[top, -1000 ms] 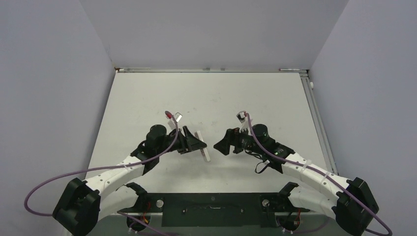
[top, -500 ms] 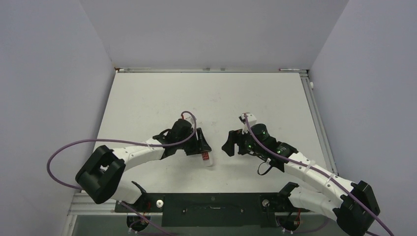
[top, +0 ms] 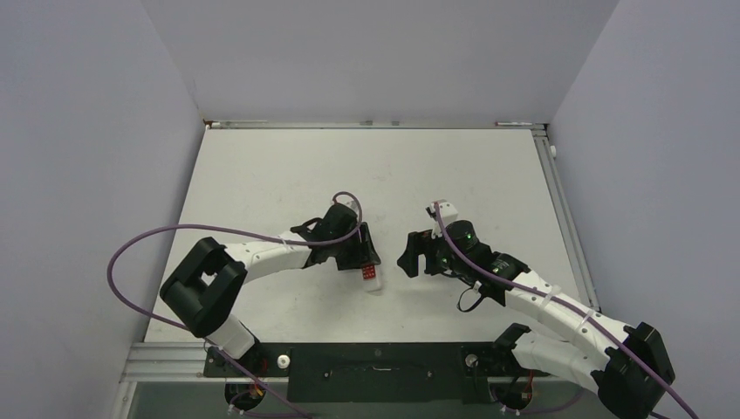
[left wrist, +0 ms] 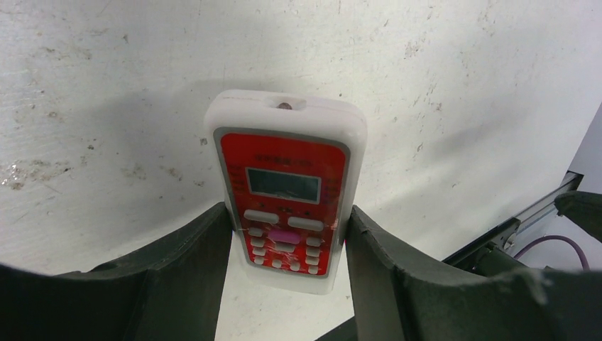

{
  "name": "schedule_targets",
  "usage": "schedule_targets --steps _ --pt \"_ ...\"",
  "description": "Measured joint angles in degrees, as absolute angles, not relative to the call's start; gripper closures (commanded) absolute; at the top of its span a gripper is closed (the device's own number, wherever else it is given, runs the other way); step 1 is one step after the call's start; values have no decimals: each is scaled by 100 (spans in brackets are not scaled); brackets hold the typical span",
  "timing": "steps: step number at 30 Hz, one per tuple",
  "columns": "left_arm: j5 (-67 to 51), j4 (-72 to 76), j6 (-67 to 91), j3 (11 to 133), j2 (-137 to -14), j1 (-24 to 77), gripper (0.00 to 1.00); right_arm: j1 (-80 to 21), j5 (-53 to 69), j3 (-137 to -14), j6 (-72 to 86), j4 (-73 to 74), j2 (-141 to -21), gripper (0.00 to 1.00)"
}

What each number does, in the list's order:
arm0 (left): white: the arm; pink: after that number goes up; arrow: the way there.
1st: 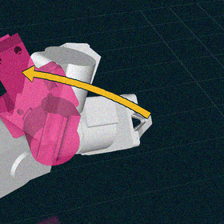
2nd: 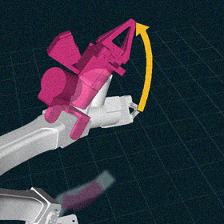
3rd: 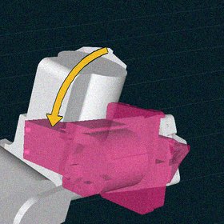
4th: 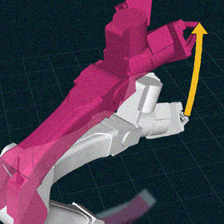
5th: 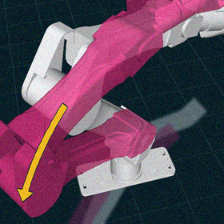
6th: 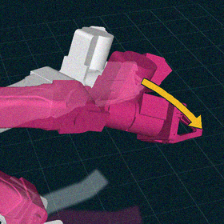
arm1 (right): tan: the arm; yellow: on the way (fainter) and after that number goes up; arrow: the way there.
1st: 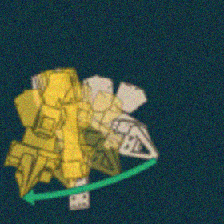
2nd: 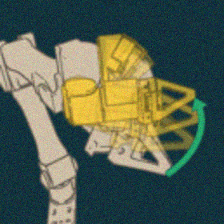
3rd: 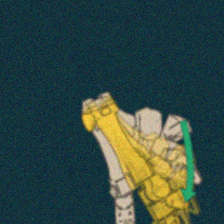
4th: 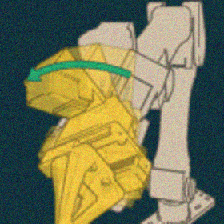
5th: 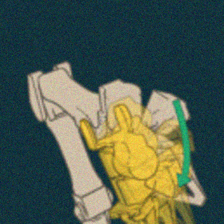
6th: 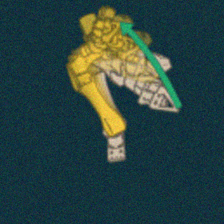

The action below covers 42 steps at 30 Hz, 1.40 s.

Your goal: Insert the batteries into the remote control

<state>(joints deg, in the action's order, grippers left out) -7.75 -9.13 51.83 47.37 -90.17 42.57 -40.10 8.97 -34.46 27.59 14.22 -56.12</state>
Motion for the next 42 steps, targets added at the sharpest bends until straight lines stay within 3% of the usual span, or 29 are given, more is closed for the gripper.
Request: schedule_targets --steps 5,18,36,42 --pt "-786 -932 5183 4897 -9268 4272 80 -4010 897 -3413 2759 1420 -5612 20" --pt "-801 -982 5188 5054 -9572 4316 70 -4010 895 -3367 2742 1420 -5607 20" --pt "-860 -961 5186 5050 -9574 4316 42 -4010 893 -3352 2746 1426 -5596 20" --pt "-906 -941 5155 4995 -9502 4316 38 -4007 871 -3354 2746 1509 -5540 20"
